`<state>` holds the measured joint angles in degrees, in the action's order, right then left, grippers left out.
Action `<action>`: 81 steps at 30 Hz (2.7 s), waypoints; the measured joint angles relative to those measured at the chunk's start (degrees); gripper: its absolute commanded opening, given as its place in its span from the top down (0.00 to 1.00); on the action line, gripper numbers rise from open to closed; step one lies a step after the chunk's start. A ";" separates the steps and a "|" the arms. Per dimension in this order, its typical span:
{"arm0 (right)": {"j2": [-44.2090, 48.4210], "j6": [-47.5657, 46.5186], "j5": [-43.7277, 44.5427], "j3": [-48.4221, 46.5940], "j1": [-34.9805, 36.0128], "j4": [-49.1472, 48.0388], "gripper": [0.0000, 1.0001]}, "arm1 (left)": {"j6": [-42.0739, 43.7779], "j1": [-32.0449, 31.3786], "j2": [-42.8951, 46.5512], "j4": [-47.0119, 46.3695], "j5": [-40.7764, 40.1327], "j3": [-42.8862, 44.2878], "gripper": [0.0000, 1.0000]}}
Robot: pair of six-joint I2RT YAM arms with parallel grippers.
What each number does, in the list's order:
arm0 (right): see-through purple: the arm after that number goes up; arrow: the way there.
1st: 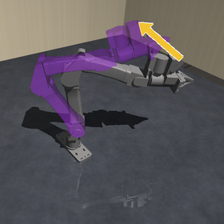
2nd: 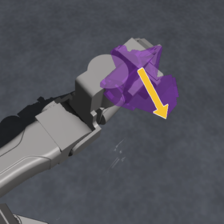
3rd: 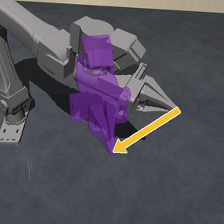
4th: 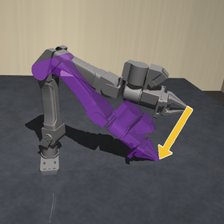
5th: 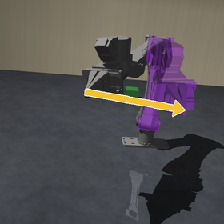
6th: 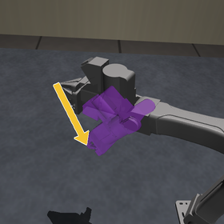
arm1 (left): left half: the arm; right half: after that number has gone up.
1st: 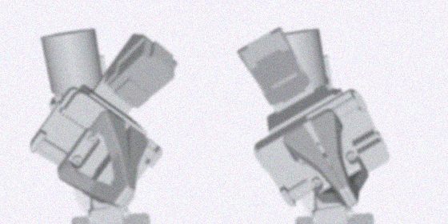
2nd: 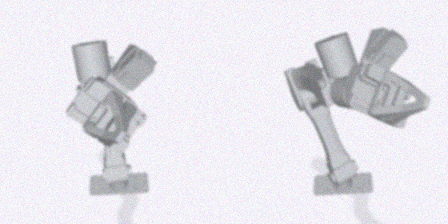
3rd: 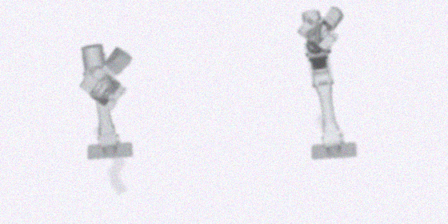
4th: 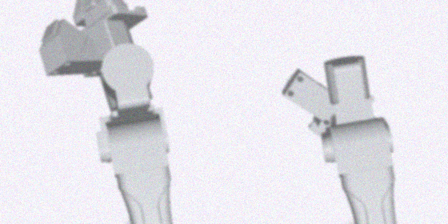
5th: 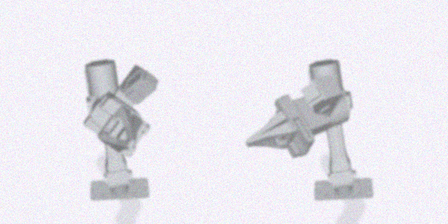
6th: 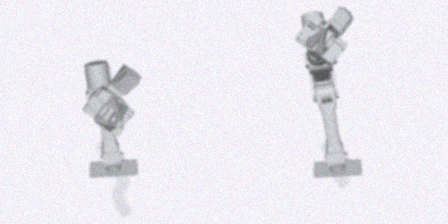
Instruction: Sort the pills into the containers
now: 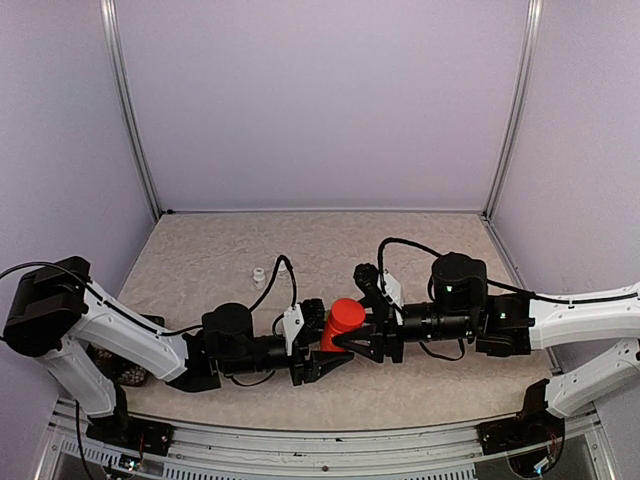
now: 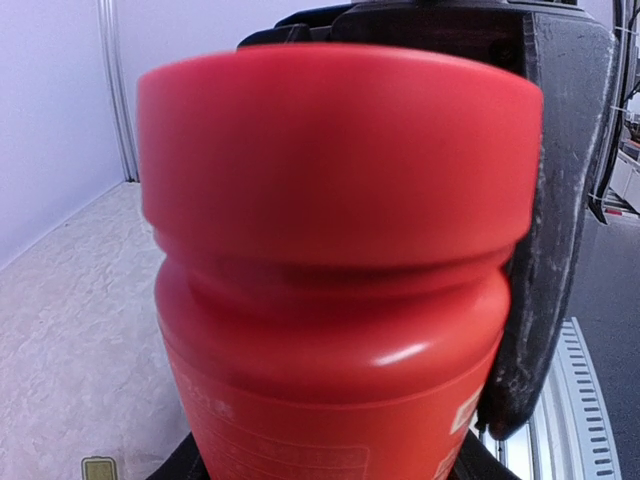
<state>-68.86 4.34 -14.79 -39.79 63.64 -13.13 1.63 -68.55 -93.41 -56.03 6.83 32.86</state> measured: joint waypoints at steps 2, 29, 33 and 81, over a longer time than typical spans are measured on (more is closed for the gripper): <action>0.00 0.04 0.02 0.00 0.00 0.00 0.54 | -0.02 0.00 0.00 0.00 0.22 0.00 0.60; 3.63 -9.27 -5.64 -8.26 0.07 15.39 0.09 | -0.24 0.02 5.09 6.27 7.65 -0.76 0.63; 3.48 -11.67 -9.05 -11.74 0.07 21.53 0.09 | 1.22 0.00 6.47 10.84 9.84 -0.76 0.63; 0.81 -18.93 -10.43 -16.50 1.18 32.92 0.48 | 1.46 1.68 8.35 21.94 19.30 1.99 0.63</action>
<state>-68.05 -14.59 -25.21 -56.29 64.82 19.79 3.09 -66.87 -85.06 -34.09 26.13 34.85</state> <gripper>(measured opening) 0.564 0.531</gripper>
